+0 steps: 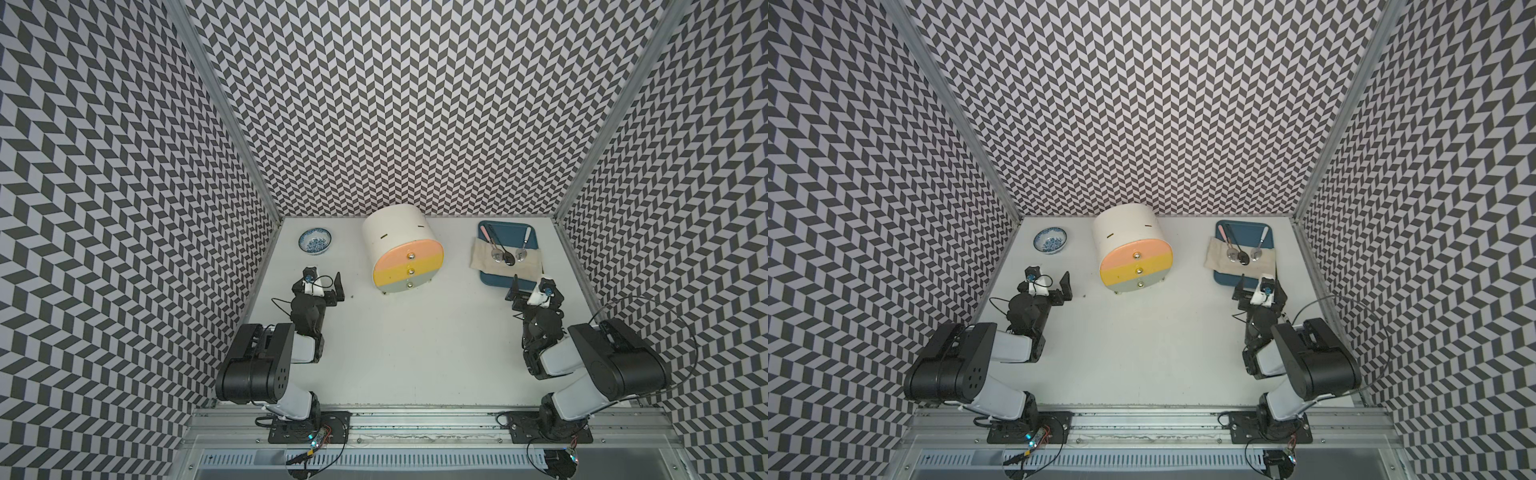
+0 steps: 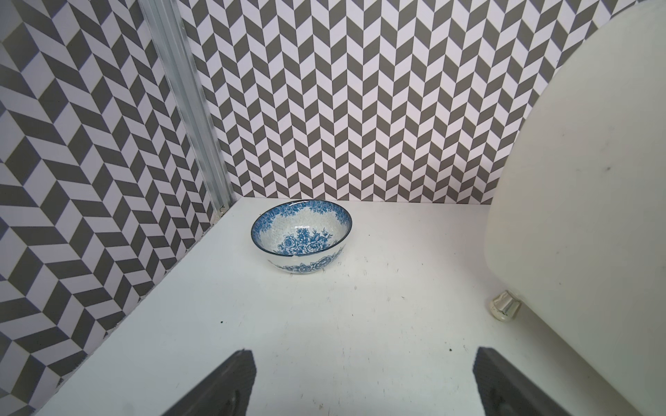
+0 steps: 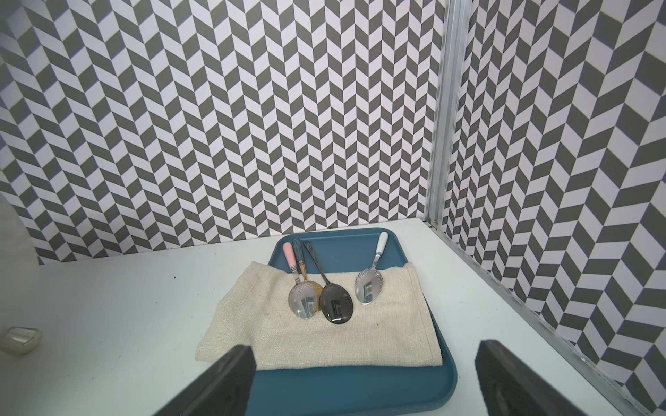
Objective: Place the transparent tape into the drawer according to color
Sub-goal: Reset both arms
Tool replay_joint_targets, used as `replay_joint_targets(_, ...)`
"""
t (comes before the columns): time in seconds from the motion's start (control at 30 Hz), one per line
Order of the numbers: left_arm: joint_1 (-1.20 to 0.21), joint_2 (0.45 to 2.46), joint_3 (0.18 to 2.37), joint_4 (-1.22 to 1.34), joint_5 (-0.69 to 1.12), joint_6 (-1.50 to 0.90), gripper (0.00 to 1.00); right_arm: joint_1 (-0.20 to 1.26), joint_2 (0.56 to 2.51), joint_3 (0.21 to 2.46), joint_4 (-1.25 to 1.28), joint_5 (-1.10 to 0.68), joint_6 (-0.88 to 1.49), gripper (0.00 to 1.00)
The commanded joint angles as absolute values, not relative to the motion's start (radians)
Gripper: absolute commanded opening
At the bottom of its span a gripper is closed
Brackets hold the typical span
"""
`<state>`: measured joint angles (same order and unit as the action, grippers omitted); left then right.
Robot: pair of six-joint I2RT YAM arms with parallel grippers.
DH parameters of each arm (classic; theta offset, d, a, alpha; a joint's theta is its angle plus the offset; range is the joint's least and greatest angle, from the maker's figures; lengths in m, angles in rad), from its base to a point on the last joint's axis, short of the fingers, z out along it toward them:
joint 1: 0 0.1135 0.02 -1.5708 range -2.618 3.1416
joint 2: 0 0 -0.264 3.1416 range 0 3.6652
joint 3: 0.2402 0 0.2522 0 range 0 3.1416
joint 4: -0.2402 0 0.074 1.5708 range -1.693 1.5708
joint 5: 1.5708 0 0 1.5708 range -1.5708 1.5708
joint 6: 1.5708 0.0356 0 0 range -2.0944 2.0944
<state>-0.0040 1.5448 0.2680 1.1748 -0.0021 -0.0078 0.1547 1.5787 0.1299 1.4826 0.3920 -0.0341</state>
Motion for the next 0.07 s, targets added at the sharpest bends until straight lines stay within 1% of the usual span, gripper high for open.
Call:
replay_joint_targets(0.0, -0.005, 1.550, 0.275, 1.203, 0.011, 0.005, 1.00, 0.160, 1.585, 0.147, 1.525, 0.400, -0.040, 1.00)
replay_joint_targets(0.03, -0.004, 1.549, 0.275, 1.203, 0.011, 0.006, 1.00, 0.160, 1.585, 0.144, 1.533, 0.400, -0.040, 1.00)
